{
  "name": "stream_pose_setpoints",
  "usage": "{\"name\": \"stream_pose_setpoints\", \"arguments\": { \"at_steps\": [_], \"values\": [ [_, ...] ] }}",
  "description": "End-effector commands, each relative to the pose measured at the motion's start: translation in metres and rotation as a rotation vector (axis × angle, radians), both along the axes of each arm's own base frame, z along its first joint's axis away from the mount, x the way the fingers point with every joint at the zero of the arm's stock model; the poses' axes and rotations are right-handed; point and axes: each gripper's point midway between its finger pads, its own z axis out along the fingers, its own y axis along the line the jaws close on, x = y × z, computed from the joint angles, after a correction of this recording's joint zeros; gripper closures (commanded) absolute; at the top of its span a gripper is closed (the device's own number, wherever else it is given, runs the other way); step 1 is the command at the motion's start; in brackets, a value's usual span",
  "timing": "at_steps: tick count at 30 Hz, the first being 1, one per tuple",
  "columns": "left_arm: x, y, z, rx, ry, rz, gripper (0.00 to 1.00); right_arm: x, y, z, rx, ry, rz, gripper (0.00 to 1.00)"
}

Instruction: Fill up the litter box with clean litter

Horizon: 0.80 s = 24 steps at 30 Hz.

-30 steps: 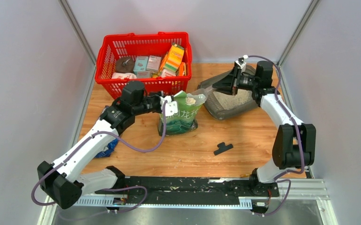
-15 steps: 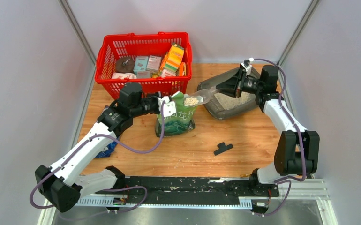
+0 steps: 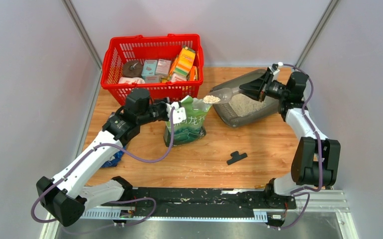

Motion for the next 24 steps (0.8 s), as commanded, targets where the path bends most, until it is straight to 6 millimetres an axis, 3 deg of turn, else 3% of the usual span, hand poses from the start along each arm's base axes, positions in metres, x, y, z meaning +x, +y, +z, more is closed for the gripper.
{"name": "stream_pose_setpoints", "arguments": {
  "at_steps": [1, 3, 9, 16, 22, 24],
  "values": [
    [0.004, 0.005, 0.102, -0.161, -0.307, 0.017, 1.0, 0.004, -0.019, 0.028, 0.005, -0.082, -0.037, 1.0],
    [0.004, 0.004, 0.103, -0.163, -0.306, 0.015, 1.0, 0.008, -0.029, 0.028, 0.002, -0.088, -0.061, 1.0],
    [0.002, 0.003, 0.102, -0.16, -0.304, 0.007, 1.0, 0.037, -0.088, 0.02, -0.086, -0.131, -0.244, 1.0],
    [-0.001, 0.004, 0.101, -0.16, -0.293, 0.004, 1.0, 0.065, -0.173, -0.025, -0.292, -0.069, -0.523, 1.0],
    [-0.004, 0.005, 0.096, -0.154, -0.277, 0.003, 1.0, 0.073, -0.222, -0.055, -0.543, -0.073, -0.683, 1.0],
    [-0.005, 0.005, 0.094, -0.156, -0.271, 0.002, 1.0, 0.077, -0.238, -0.056, -0.663, -0.119, -0.728, 1.0]
  ]
}}
